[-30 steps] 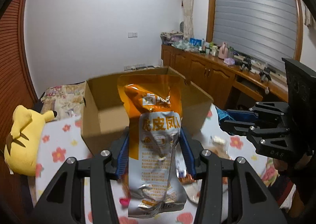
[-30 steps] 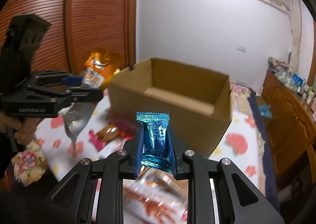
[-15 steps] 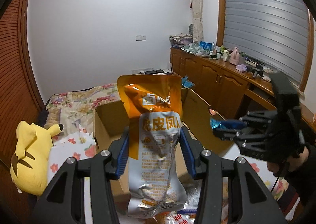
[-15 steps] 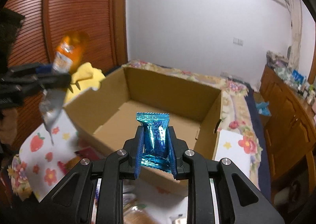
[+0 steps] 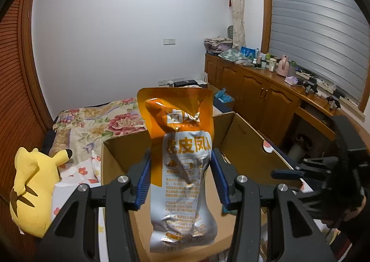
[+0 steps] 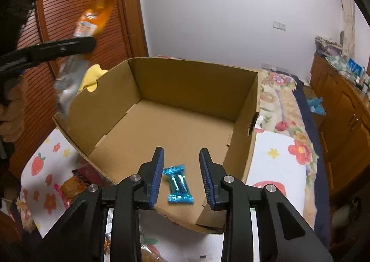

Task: Organize snacks
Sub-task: 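Carry both snacks over the box and release them inside with both tools, then move the left tool to the pink egg pack while the right tool approaches the sesame candy tray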

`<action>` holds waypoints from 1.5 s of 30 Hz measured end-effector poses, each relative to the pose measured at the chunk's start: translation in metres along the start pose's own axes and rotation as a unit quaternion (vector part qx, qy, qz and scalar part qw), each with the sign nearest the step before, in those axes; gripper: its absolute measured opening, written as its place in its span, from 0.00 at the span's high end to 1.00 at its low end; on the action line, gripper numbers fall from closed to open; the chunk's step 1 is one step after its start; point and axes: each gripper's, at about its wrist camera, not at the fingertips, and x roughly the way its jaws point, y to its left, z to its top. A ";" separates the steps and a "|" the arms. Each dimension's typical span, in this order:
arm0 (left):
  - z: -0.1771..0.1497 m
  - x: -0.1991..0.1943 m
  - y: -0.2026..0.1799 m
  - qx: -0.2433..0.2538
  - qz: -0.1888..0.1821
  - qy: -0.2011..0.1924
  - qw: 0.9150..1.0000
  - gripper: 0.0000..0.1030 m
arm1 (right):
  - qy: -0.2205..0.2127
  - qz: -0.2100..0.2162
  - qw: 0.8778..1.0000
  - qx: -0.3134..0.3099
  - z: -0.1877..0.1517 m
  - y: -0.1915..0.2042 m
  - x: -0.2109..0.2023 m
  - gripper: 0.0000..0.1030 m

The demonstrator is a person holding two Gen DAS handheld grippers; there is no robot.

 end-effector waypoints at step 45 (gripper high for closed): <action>-0.191 -0.039 -0.017 -0.008 0.003 0.101 0.995 0.44 | 0.008 -0.002 1.000 0.013 -0.118 0.062 -0.062 0.37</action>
